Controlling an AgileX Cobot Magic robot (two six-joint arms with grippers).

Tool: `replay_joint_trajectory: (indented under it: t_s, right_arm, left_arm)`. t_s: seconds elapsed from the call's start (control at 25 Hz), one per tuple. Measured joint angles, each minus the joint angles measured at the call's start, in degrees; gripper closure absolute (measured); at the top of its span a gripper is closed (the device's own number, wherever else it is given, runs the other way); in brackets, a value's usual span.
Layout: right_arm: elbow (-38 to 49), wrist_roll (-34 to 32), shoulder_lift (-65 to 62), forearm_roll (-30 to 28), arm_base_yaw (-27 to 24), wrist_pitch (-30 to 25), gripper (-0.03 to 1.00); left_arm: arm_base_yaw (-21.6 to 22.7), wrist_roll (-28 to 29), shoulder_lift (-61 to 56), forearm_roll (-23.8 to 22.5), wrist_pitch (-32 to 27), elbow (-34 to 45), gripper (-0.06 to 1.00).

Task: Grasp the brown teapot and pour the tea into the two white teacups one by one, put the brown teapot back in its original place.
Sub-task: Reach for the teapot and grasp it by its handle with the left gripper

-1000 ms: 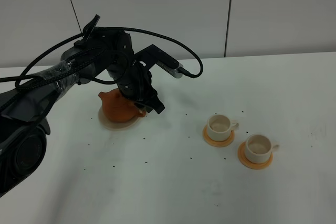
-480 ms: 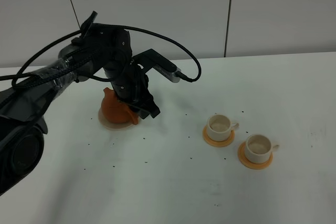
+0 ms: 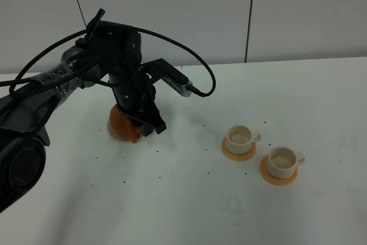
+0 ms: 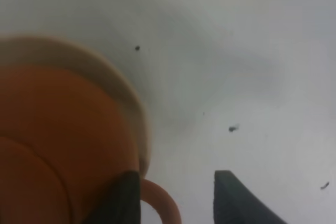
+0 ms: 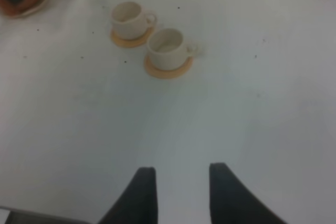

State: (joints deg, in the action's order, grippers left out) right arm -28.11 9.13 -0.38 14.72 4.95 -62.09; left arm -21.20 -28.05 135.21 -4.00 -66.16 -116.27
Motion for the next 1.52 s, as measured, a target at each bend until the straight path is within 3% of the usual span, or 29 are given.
replay_joint_trajectory:
  t_s: [1.04, 1.36, 1.52]
  right_arm:
    - [0.0, 0.0, 0.0, 0.0, 0.0, 0.0, 0.73]
    - [0.0, 0.0, 0.0, 0.0, 0.0, 0.0, 0.73]
    - [0.0, 0.0, 0.0, 0.0, 0.0, 0.0, 0.73]
  left_arm:
    - [3.94, -0.06, 0.0, -1.38, -1.78, 0.0, 0.55]
    - [3.96, -0.29, 0.0, 1.23, -1.78, 0.0, 0.55]
    - [4.01, -0.29, 0.0, 4.77, -1.78, 0.0, 0.55]
